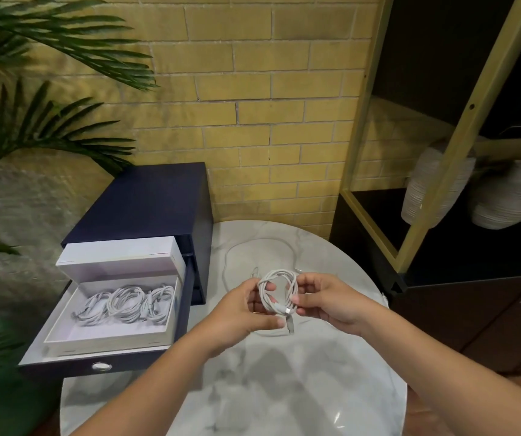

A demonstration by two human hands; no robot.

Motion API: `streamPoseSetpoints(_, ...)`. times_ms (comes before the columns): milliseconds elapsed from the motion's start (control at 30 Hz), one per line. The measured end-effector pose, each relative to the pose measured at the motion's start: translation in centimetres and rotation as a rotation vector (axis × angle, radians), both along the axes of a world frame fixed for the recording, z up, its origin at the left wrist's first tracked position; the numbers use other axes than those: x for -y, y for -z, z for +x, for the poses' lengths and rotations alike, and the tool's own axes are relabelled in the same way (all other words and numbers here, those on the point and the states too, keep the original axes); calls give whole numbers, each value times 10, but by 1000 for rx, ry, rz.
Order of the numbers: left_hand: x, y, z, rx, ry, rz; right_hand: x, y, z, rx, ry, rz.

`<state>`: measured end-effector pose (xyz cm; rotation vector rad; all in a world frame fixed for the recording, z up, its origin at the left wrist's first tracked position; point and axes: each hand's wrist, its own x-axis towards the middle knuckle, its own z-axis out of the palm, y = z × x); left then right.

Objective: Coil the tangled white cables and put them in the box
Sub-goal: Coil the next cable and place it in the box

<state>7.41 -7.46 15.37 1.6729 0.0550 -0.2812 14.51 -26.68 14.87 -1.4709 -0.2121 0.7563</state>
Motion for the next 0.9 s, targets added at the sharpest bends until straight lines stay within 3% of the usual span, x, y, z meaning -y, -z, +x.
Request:
streamPoseSetpoints(267, 4, 3, -1, 94, -115, 31, -6, -1, -7, -35, 118, 72)
streamPoseSetpoints(600, 0, 5, 3, 37, -84, -64, -8, -10, -13, 352, 64, -76)
streamPoseSetpoints(767, 2, 3, 5, 29, -87, -38, -11, -5, -14, 341, 95, -115)
streamPoseSetpoints(900, 0, 2, 10, -56, -103, -129, -11, -4, -12, 242, 102, -70)
